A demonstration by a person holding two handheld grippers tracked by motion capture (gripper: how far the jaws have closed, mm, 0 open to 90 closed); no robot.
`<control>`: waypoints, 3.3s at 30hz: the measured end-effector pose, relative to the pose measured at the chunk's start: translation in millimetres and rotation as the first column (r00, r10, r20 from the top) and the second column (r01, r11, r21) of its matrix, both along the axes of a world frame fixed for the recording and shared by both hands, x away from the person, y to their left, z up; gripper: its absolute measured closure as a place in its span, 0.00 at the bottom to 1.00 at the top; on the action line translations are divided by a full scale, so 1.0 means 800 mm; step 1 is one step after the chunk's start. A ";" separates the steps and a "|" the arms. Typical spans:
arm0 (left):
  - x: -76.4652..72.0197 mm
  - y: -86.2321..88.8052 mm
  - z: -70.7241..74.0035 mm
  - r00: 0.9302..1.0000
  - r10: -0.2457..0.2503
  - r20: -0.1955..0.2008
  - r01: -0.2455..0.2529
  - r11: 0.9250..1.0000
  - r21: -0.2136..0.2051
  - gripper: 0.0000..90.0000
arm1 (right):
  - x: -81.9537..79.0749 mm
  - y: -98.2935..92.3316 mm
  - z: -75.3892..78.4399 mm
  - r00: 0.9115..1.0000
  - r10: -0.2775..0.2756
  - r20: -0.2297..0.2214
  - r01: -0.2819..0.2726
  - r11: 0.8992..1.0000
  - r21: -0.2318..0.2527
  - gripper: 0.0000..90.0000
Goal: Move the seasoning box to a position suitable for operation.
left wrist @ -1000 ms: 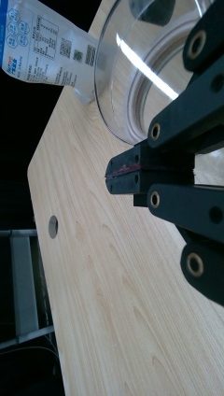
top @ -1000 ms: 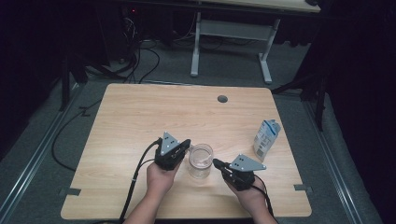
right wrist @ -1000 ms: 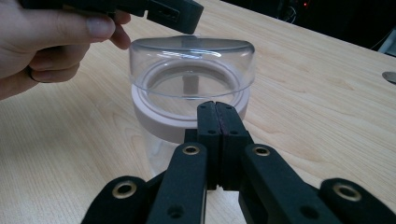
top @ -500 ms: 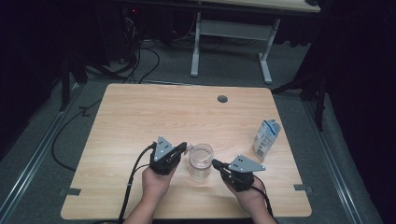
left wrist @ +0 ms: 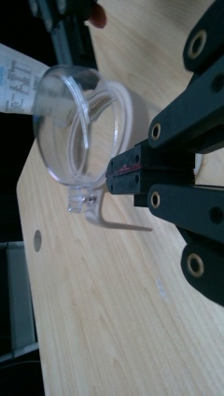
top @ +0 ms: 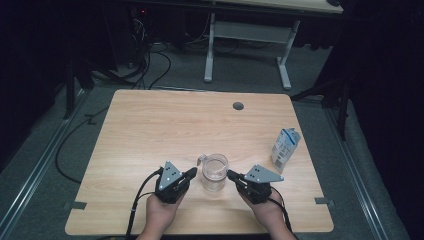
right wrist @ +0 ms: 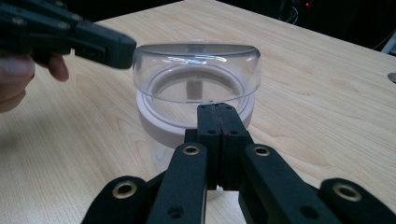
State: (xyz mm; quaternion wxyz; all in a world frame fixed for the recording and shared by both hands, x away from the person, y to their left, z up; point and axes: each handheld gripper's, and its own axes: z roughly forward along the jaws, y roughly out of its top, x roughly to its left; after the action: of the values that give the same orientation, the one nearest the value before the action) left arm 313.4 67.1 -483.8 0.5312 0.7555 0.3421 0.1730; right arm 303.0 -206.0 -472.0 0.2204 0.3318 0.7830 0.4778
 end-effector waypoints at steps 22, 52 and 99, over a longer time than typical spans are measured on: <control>-0.014 -0.020 0.001 0.997 -0.067 -0.028 0.067 0.998 -0.020 1.00 | -0.004 0.003 0.008 1.000 0.007 0.019 -0.008 1.000 0.008 0.99; -0.010 -0.032 0.005 0.996 -0.090 -0.029 0.088 0.993 -0.076 1.00 | 0.000 0.009 0.000 1.000 0.008 0.007 -0.009 1.000 0.012 1.00; 0.003 0.053 -0.032 0.997 0.059 -0.052 -0.061 0.998 -0.032 0.95 | -0.006 0.007 -0.001 0.998 0.011 0.055 -0.012 1.000 0.022 0.99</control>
State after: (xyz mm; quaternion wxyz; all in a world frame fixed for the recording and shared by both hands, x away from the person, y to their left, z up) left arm 315.7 109.1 -509.2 0.5296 0.7400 0.3809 0.1635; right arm 298.1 -200.3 -472.9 0.2355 0.3165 0.7731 0.4966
